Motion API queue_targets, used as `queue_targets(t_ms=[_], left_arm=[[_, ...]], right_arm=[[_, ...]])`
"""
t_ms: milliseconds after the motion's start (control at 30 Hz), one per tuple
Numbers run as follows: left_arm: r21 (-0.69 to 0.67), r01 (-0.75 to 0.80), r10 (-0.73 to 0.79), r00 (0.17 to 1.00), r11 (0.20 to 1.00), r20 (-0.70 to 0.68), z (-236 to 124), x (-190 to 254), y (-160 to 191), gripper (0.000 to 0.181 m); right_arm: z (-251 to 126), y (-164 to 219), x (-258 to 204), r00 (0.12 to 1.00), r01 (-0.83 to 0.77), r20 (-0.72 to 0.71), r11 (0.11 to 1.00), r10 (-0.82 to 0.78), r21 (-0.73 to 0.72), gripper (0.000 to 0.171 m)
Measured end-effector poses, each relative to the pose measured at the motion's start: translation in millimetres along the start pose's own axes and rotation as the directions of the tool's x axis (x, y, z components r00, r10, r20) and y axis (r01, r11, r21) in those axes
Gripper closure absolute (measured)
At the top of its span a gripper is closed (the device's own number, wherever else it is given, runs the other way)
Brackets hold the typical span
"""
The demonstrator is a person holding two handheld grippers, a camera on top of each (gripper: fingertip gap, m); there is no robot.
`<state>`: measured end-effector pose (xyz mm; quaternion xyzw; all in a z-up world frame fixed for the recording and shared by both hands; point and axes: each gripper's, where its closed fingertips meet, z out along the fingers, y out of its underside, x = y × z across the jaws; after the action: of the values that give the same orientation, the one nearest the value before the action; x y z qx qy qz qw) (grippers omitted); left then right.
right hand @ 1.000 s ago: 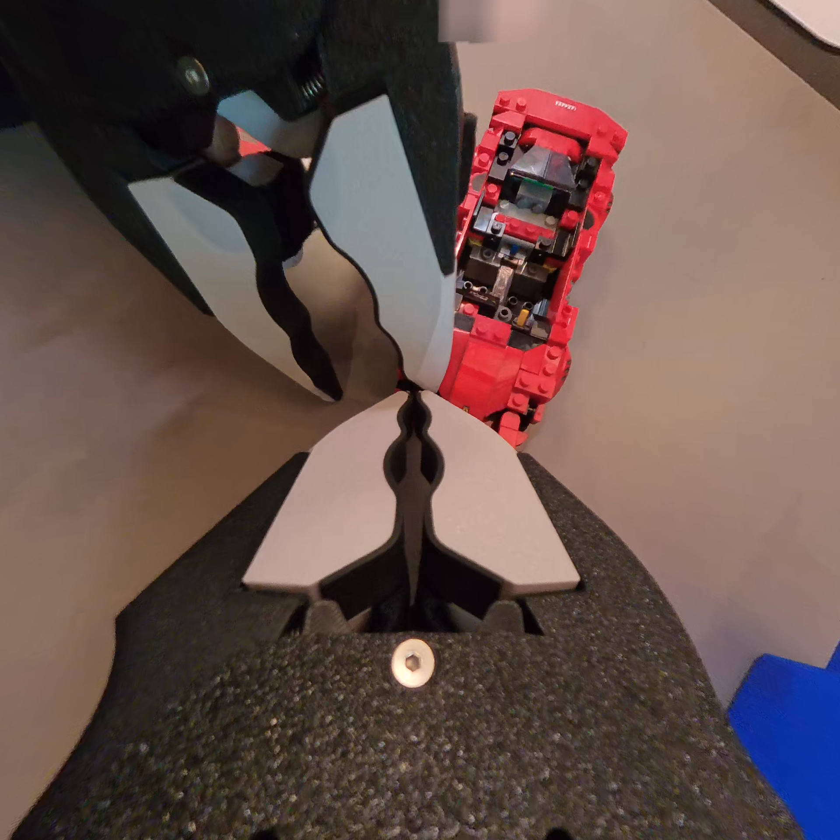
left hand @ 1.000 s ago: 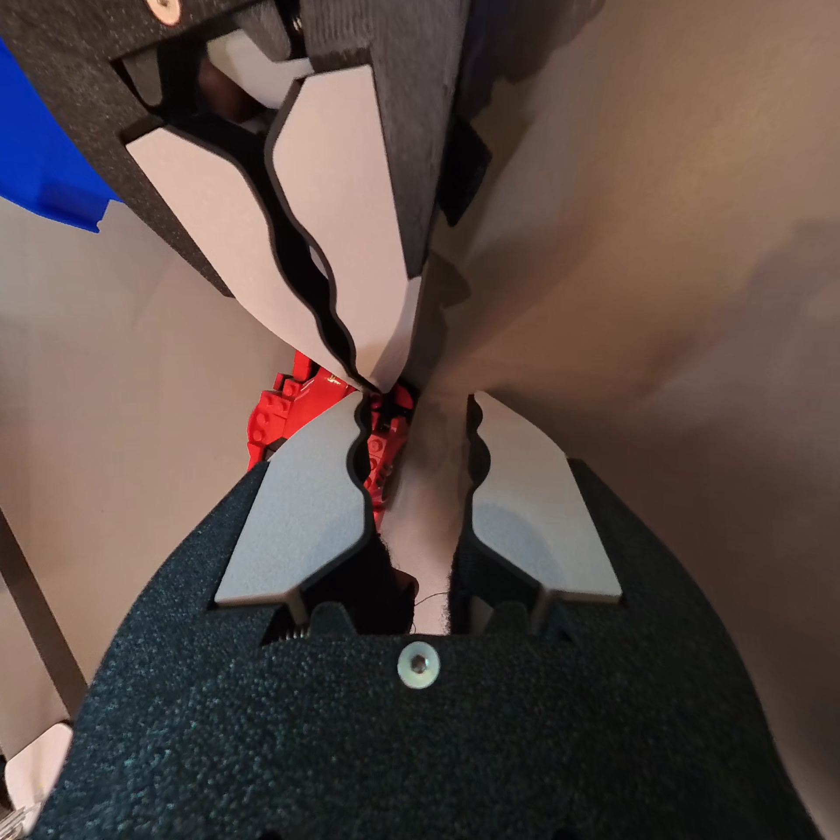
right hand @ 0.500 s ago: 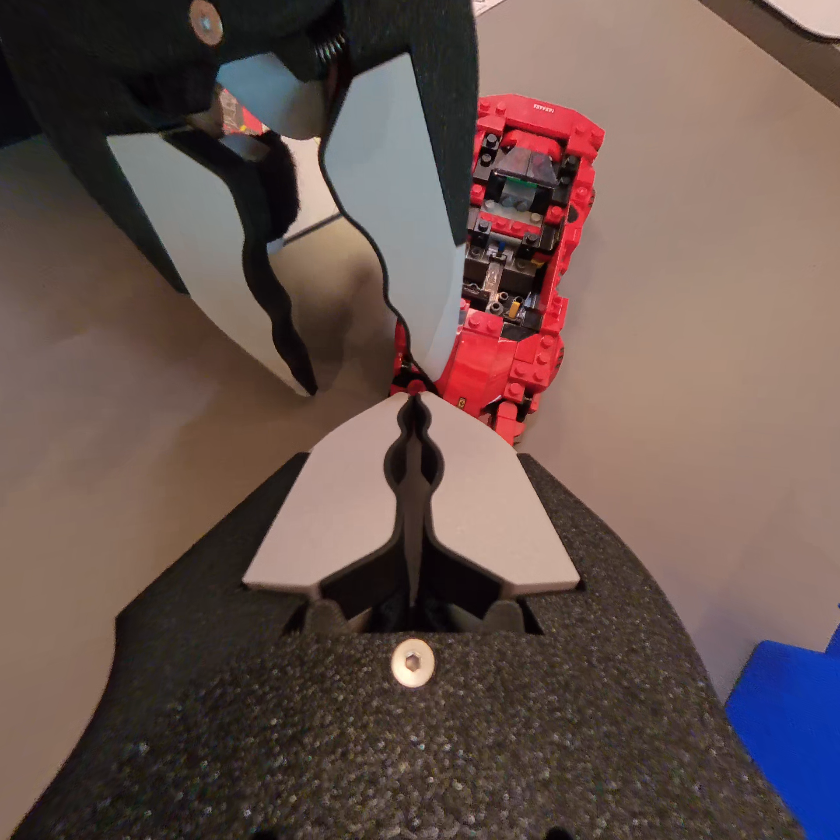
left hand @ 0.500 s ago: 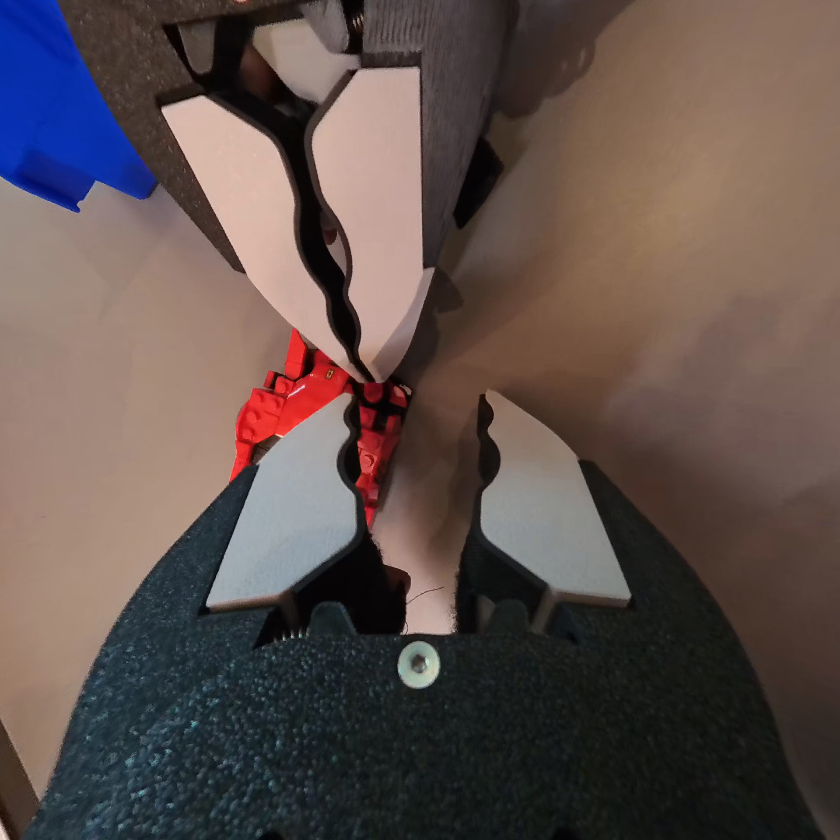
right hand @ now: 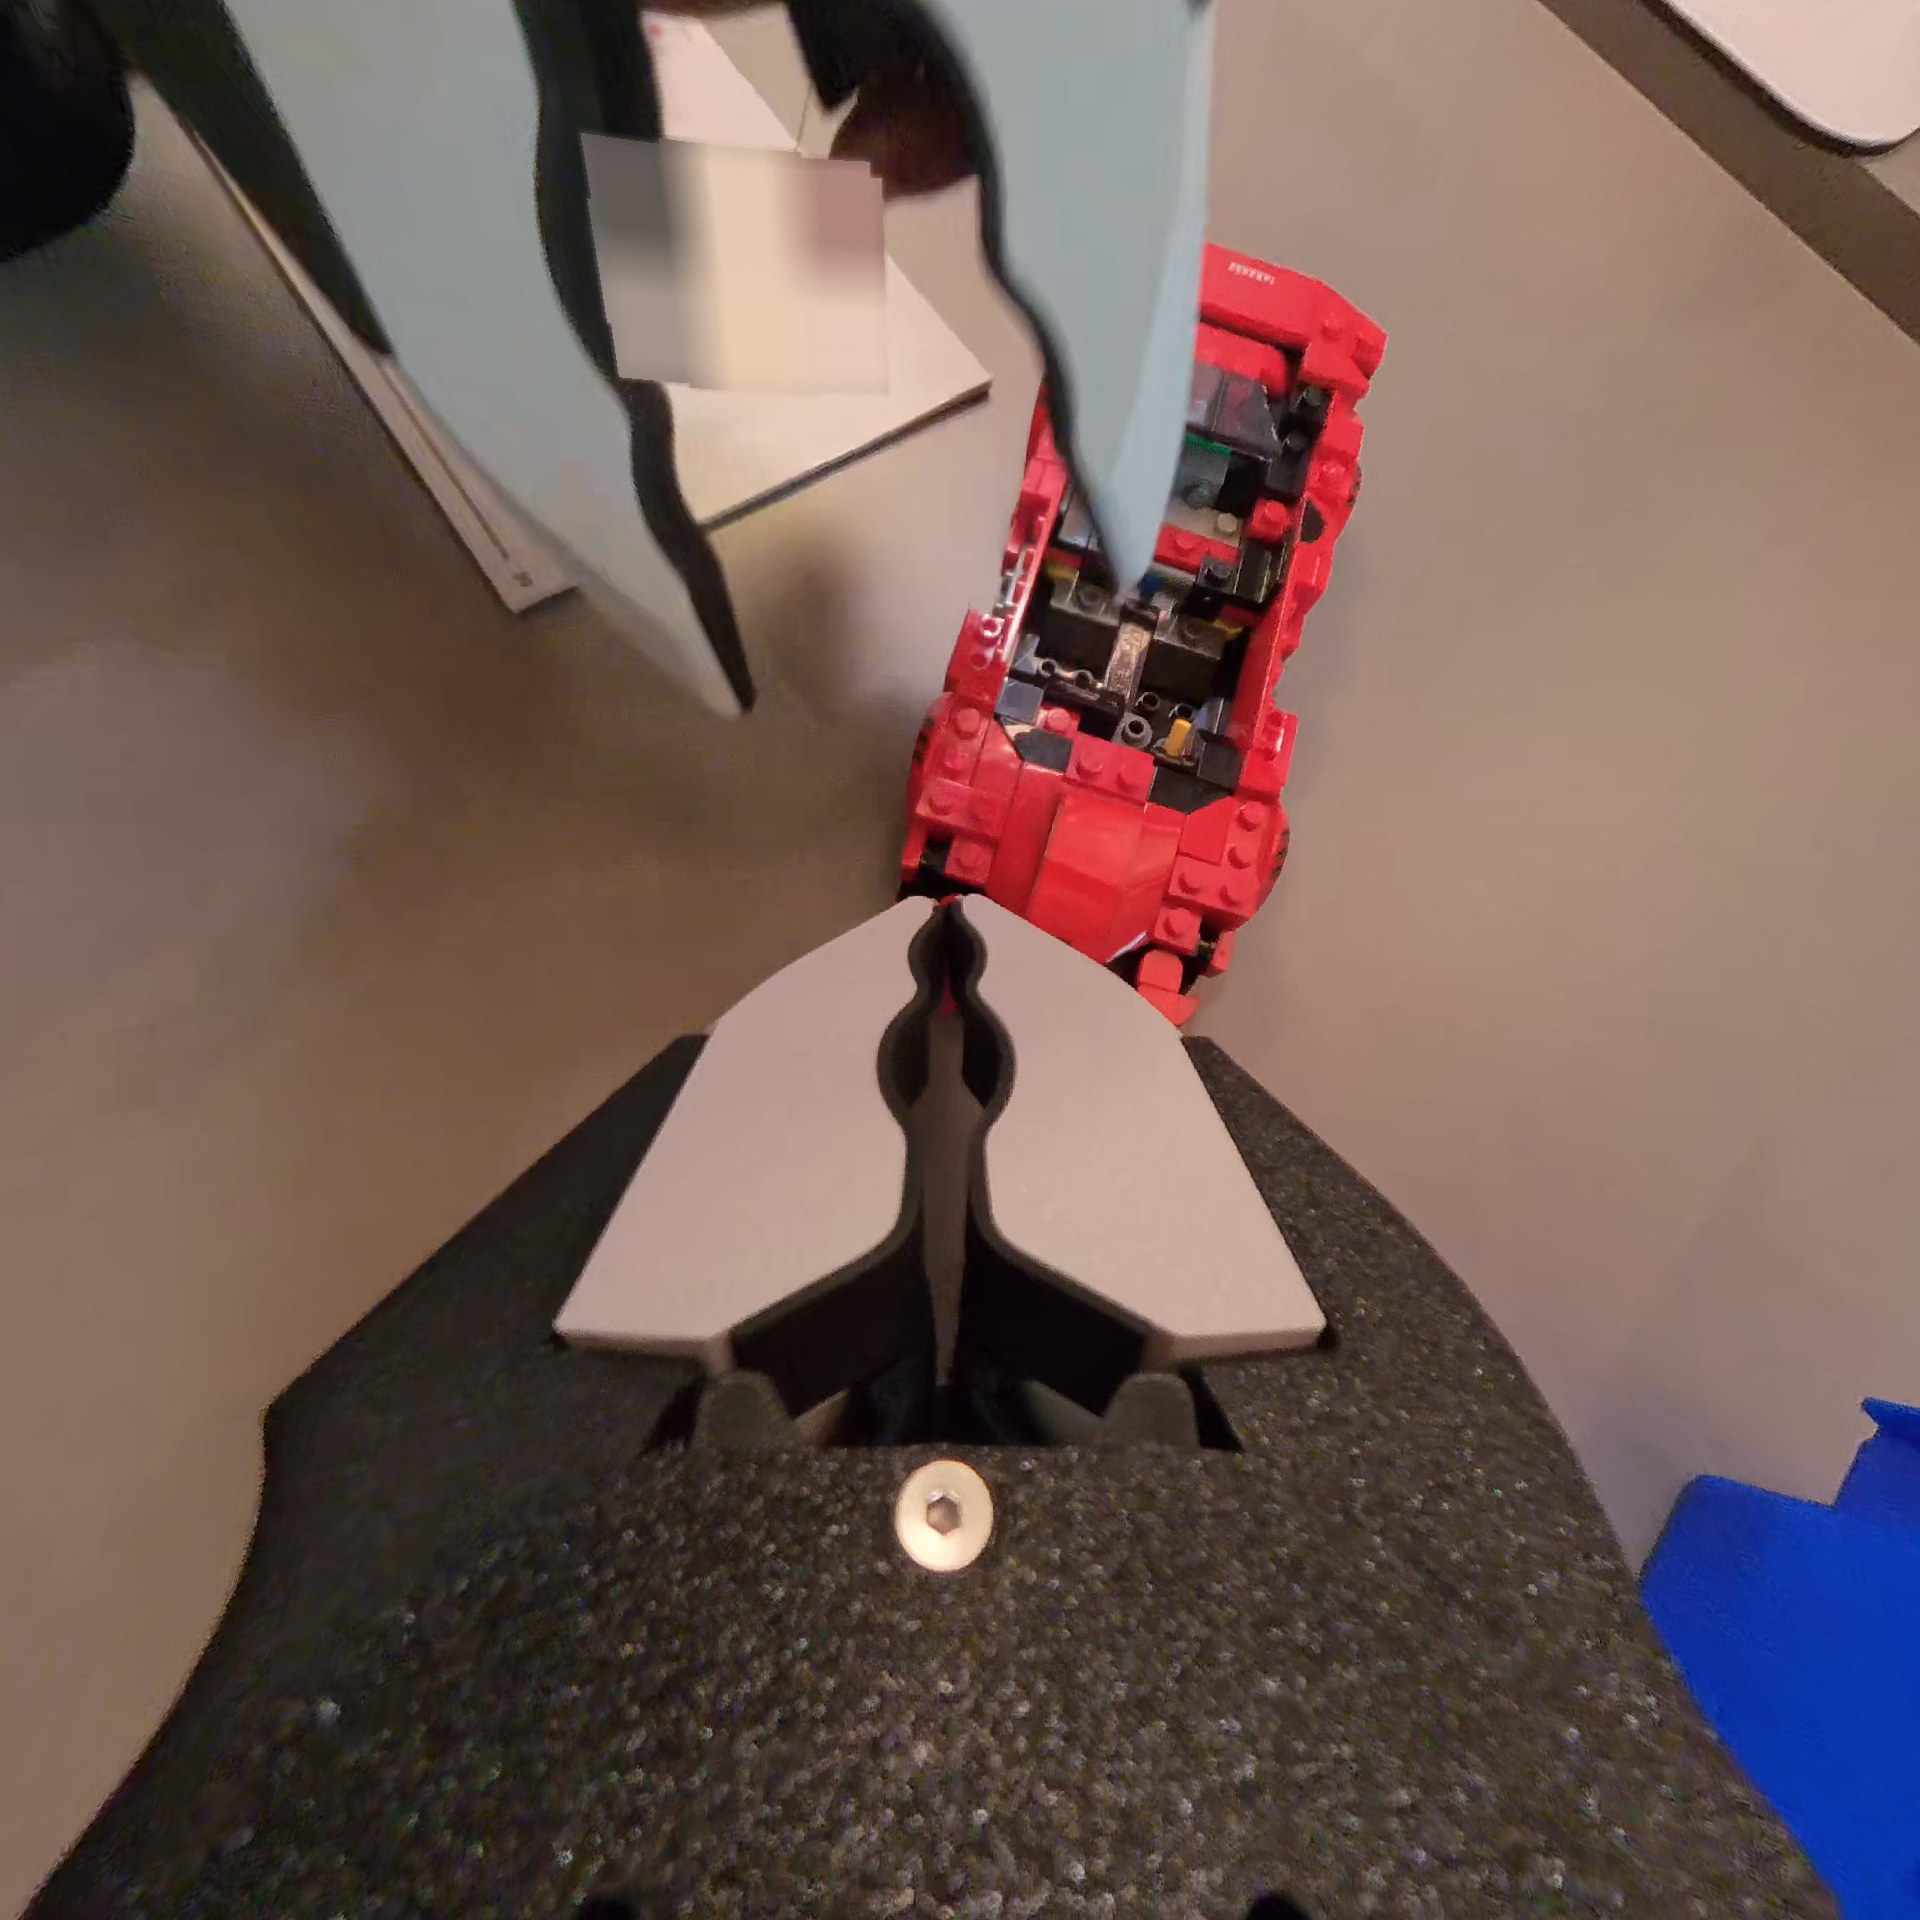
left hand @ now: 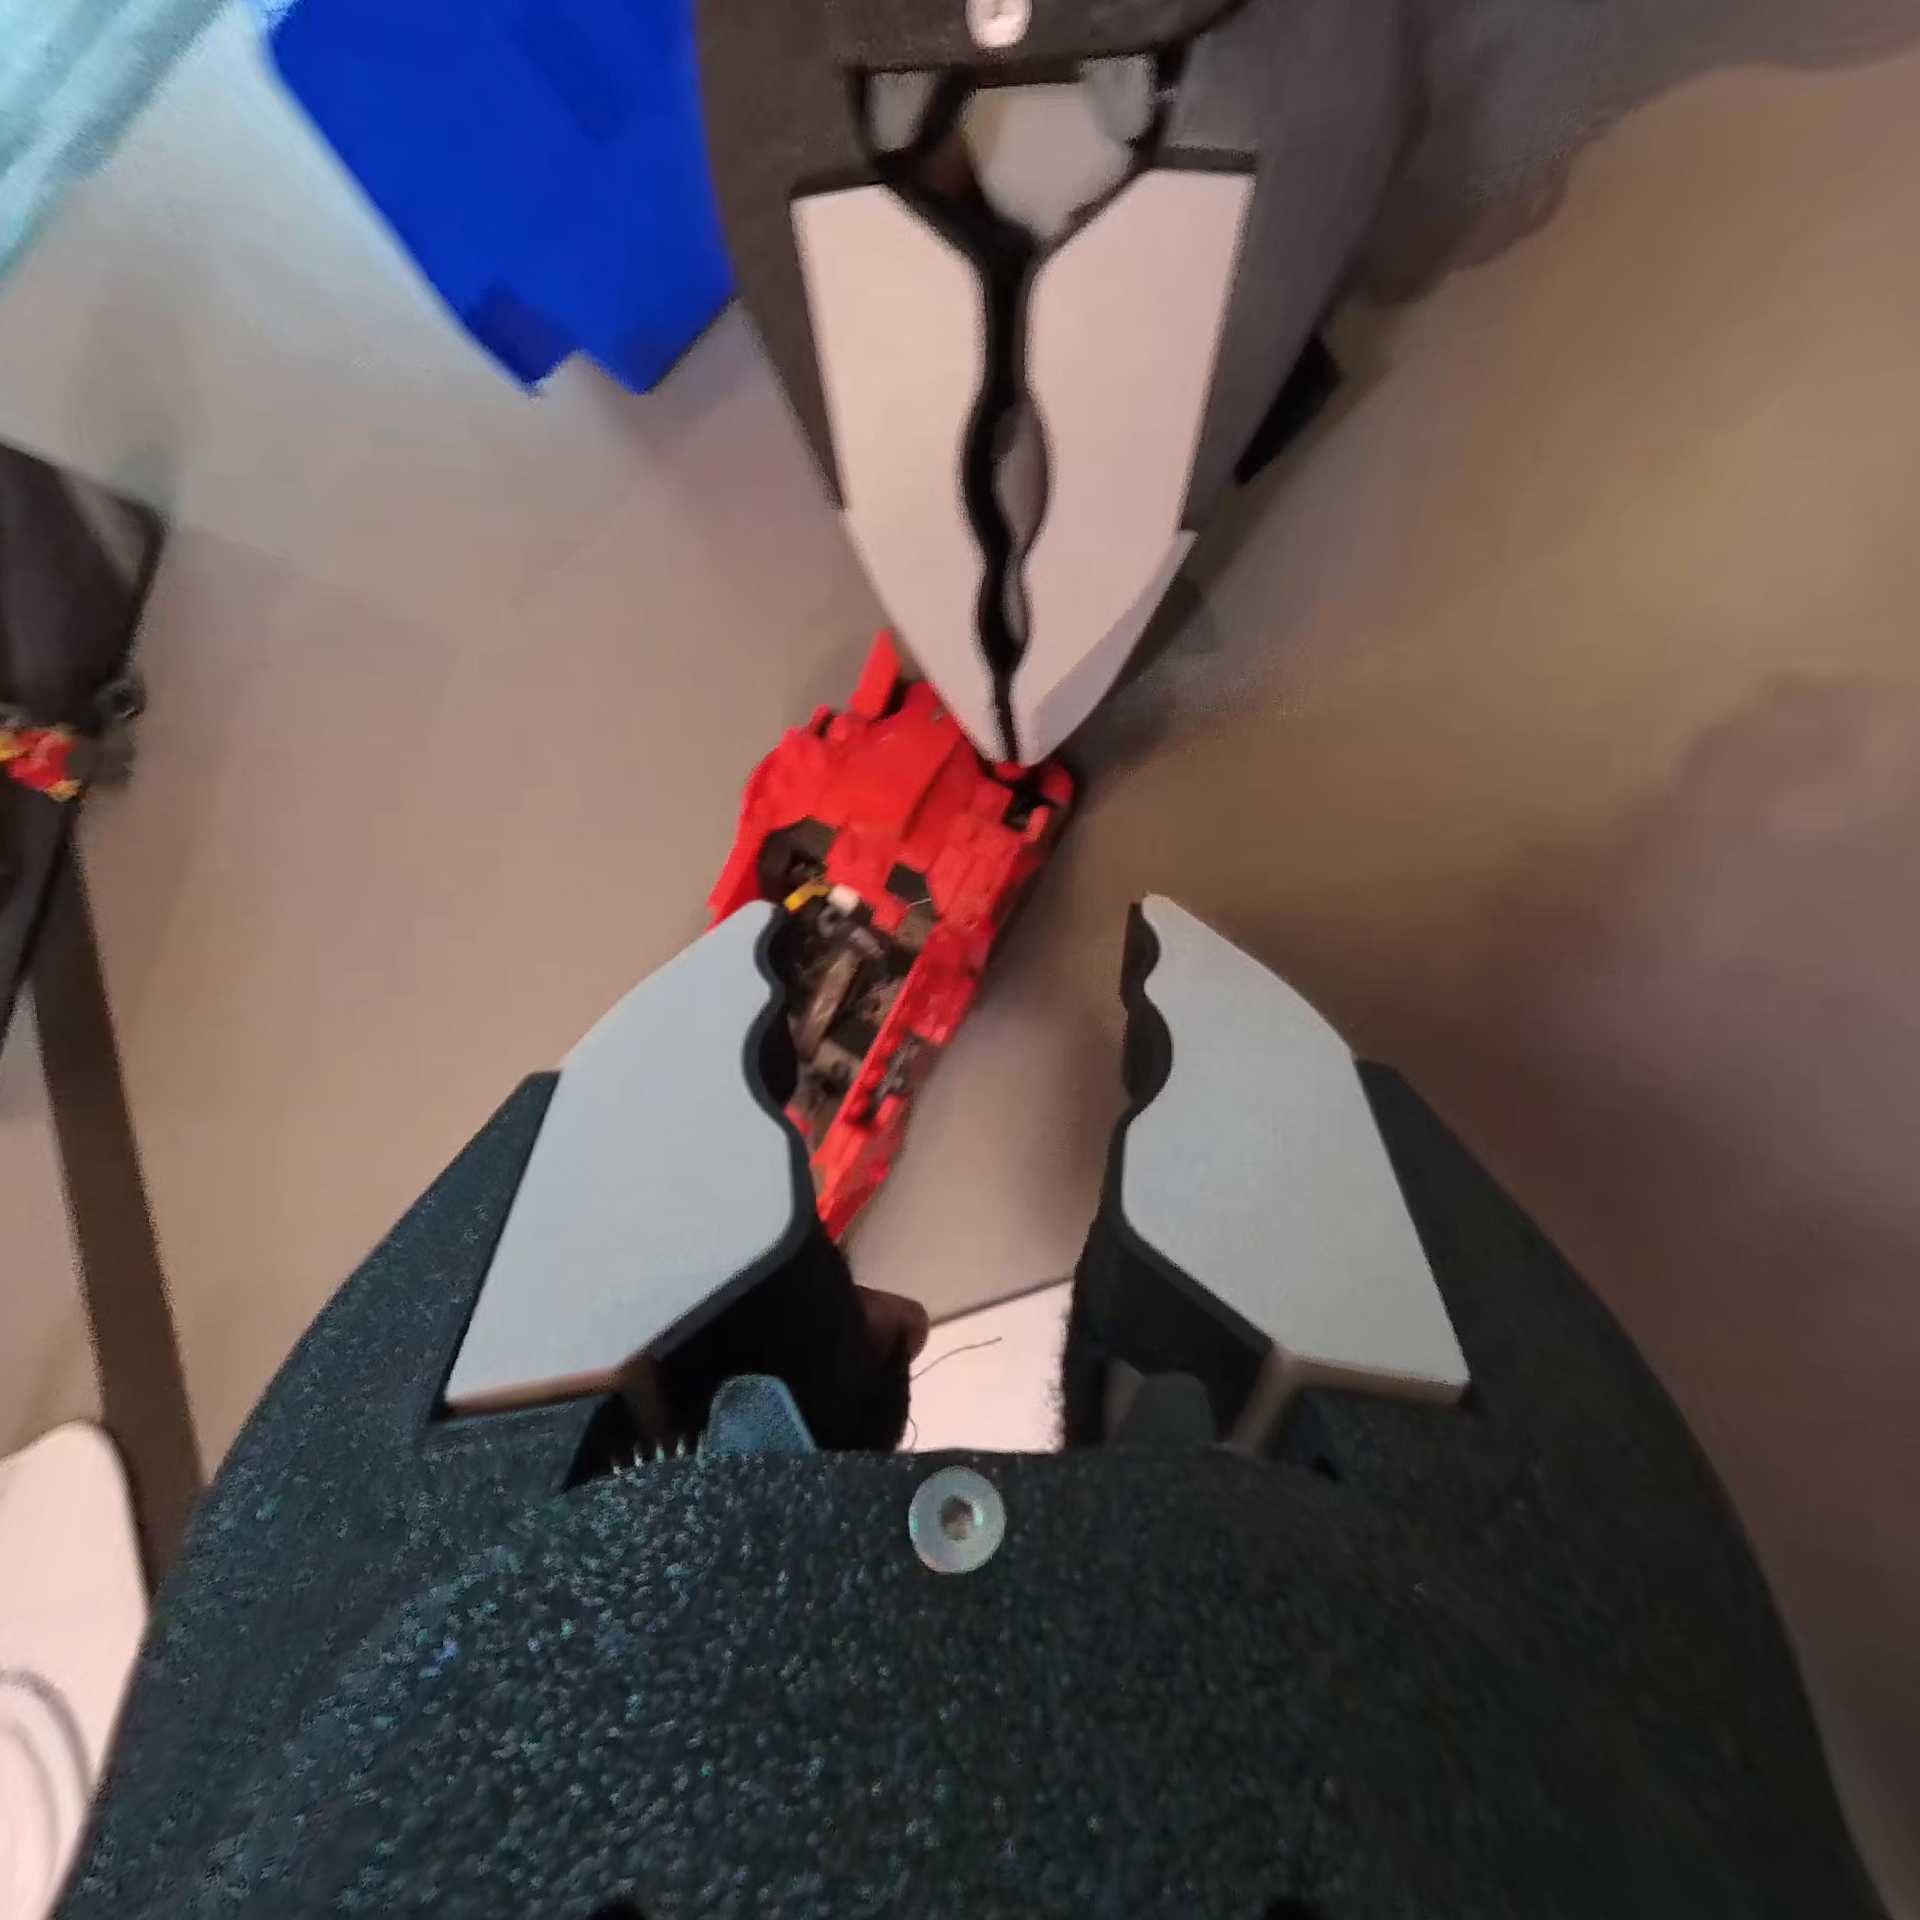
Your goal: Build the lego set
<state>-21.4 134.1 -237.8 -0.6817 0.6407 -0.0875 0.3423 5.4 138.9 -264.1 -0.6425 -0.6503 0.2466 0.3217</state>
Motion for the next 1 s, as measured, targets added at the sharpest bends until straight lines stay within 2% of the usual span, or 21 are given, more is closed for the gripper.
queue_targets(t_ms=[33,133,233,500,633,767,867,900,933,1000], left_arm=[[0.007,0.019,-0.019,0.999,1.000,0.039,-6,-7,4,0.114],[0.006,0.098,-0.098,0.988,0.995,0.116,-19,-25,22,0.106],[0.033,0.196,-0.198,0.975,0.980,0.105,-22,-28,36,0.106],[0.039,0.191,-0.194,0.974,0.981,0.113,-27,-15,42,0.106],[0.058,0.242,-0.248,0.959,0.968,0.140,-33,-22,51,0.102],[0.095,0.283,-0.295,0.943,0.954,0.153,-39,-29,57,0.110],[0.107,0.233,-0.247,0.958,0.967,0.143,-40,-25,50,0.119],[0.103,0.210,-0.223,0.964,0.972,0.142,-40,-22,47,0.121],[0.100,0.190,-0.203,0.969,0.977,0.141,-39,-20,44,0.122],[0.105,0.160,-0.172,0.977,0.982,0.123,-36,-13,37,0.125]], right_arm=[[0,0,0,1.000,0.003,-0.004,1.000,-0.003,-0.004,0.171],[1,-2,1,1.000,-0.001,-0.012,1.000,0.000,-0.019,0.171],[2,-3,2,1.000,-0.001,-0.017,0.999,0.001,-0.036,0.171],[5,-3,4,0.999,-0.013,-0.039,0.994,0.008,-0.110,0.171],[4,-4,7,0.999,-0.015,-0.052,0.993,0.009,-0.121,0.171],[2,-10,7,0.998,-0.031,-0.048,0.997,0.027,-0.075,0.171],[-11,-16,11,0.996,-0.086,-0.037,0.996,0.086,0.001,0.171],[-16,-14,12,0.994,-0.104,-0.032,0.994,0.105,0.009,0.162],[-18,-10,12,0.992,-0.124,-0.029,0.992,0.124,0.006,0.145],[-19,2,8,0.990,-0.137,-0.022,0.990,0.137,-0.010,0.145]])
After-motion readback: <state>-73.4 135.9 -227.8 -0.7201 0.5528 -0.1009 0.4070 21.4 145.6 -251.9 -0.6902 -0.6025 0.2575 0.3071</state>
